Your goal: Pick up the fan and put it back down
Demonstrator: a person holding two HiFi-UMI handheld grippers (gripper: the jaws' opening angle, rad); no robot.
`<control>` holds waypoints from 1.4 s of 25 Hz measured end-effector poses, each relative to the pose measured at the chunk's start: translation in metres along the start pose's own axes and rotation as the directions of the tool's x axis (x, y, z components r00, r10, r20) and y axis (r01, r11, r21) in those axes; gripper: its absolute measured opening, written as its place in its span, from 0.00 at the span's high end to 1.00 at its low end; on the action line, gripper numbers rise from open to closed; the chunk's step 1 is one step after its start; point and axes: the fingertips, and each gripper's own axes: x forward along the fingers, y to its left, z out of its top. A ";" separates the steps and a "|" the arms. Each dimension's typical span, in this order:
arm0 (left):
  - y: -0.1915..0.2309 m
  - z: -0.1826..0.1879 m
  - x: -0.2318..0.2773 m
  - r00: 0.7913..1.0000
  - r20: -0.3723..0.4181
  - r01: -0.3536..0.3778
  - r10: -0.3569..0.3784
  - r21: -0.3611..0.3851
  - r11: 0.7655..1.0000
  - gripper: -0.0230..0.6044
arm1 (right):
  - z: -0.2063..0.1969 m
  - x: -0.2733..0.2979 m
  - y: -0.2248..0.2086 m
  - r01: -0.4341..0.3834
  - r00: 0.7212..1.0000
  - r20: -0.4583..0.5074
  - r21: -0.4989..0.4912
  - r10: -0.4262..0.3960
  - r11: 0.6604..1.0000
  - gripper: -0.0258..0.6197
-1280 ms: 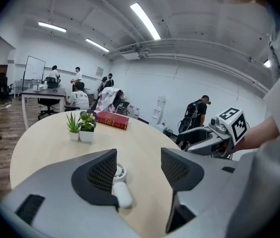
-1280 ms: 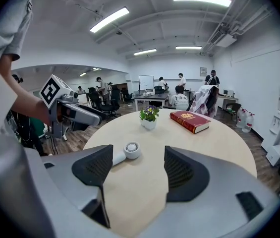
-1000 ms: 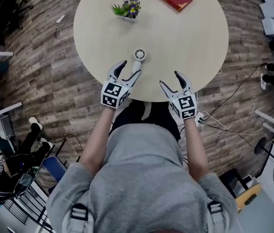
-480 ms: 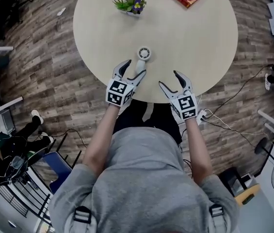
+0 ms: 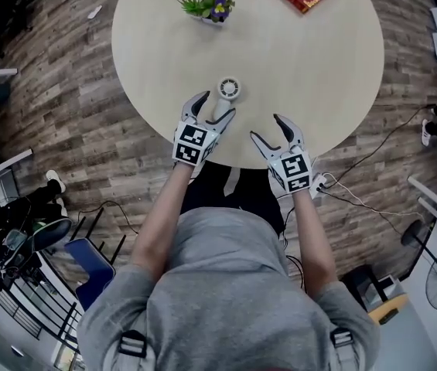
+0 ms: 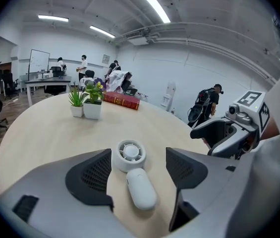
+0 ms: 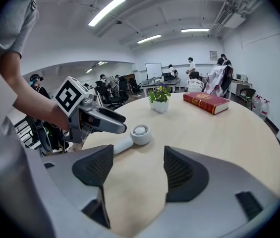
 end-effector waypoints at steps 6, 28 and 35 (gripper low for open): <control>0.006 -0.014 0.020 0.999 -0.030 -0.026 0.026 -0.013 1.000 0.41 | -0.010 0.008 -0.002 -0.010 1.000 -0.015 0.014 0.011 1.000 0.45; 0.017 -0.020 0.069 0.993 -0.083 -0.072 0.081 0.106 0.992 0.35 | -0.032 0.011 -0.003 -0.054 0.995 -0.084 0.037 0.056 0.998 0.45; 0.024 -0.015 0.084 0.993 -0.078 -0.085 0.094 0.109 0.990 0.35 | -0.035 0.012 -0.013 -0.062 0.994 -0.092 0.032 0.065 0.998 0.46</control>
